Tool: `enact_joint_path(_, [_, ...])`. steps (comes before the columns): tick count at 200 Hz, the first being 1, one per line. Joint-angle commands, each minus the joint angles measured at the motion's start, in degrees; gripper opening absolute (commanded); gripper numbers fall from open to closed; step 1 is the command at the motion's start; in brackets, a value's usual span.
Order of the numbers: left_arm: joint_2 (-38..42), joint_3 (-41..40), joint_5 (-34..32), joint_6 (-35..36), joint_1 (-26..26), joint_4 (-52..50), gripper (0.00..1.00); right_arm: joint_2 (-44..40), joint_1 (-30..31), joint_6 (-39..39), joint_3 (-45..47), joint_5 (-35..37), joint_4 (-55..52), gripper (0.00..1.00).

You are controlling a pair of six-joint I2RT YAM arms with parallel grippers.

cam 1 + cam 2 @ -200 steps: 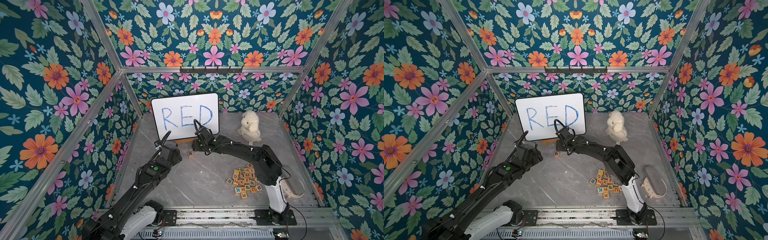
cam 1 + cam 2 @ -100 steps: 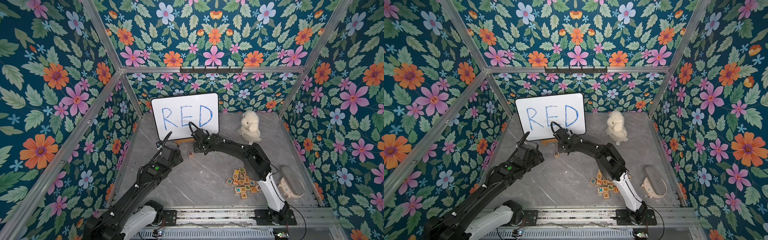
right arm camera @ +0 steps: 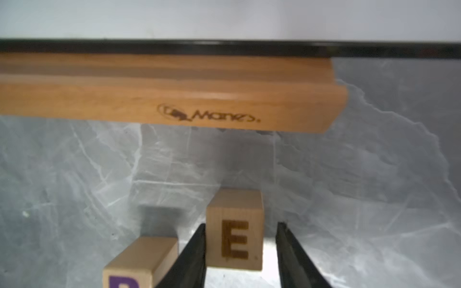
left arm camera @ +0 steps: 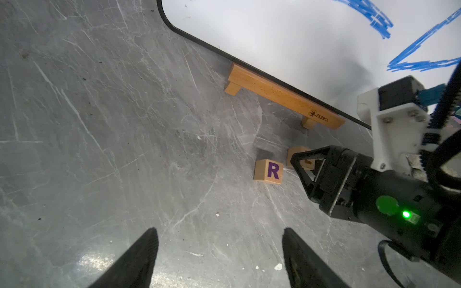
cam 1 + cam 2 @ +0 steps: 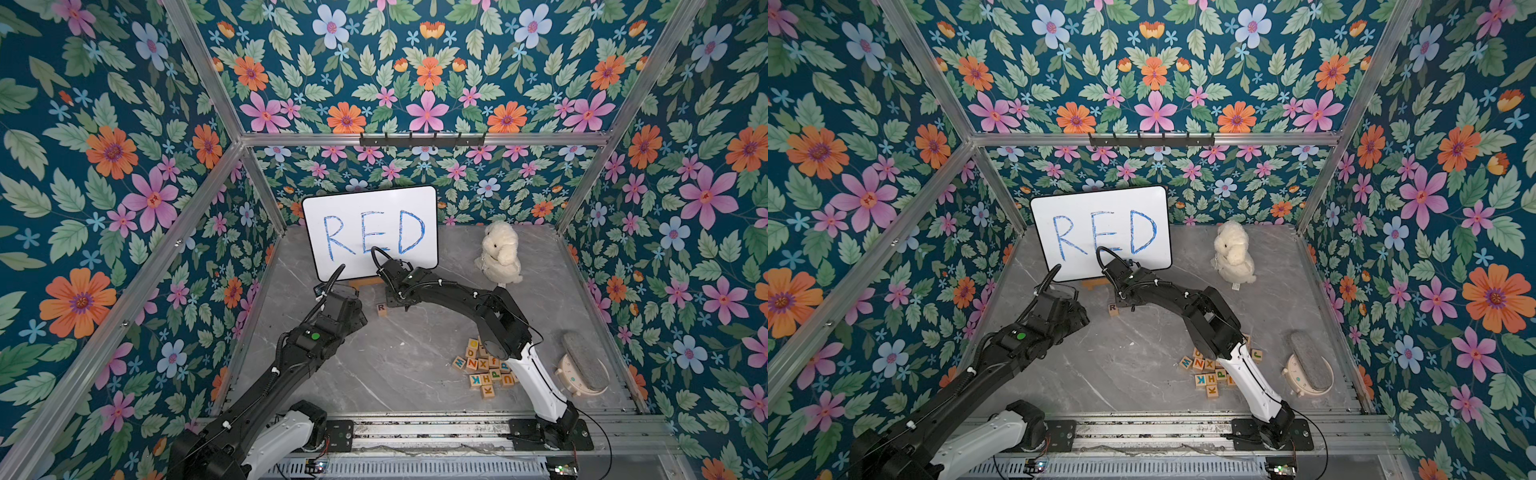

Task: Assemble the uppercase word "red" with letter blocks
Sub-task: Move the letter block to the center of the board.

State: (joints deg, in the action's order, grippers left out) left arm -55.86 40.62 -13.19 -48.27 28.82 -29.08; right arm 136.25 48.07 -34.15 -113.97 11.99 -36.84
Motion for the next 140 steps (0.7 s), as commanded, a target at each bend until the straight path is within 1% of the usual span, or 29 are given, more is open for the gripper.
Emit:
enact_joint_path(1, [0.31, 0.02, -0.51, -0.6, -0.08, 0.69, 0.8, 0.22, 0.35, -1.27, -0.81, 1.81, -2.8, 0.42])
enact_joint_path(27, [0.33, -0.36, -0.61, -0.6, -0.08, 0.86, 0.8, 0.11, 0.99, -0.41, -0.55, 2.25, -1.49, 0.4])
enact_joint_path(73, [0.31, -0.38, -0.34, -0.77, -0.08, 0.87, 0.8, -0.1, 1.32, -0.55, -1.0, 2.17, -2.6, 0.36])
enact_joint_path(115, [0.4, -0.81, -0.23, -0.95, -0.08, 1.01, 0.8, -0.99, 2.54, -0.57, -0.35, 2.51, -4.11, 0.35])
enact_joint_path(140, [0.4, -0.72, -0.17, -0.86, -0.08, 0.96, 0.8, -2.04, 3.12, -0.74, 1.35, 1.55, -4.08, 0.35])
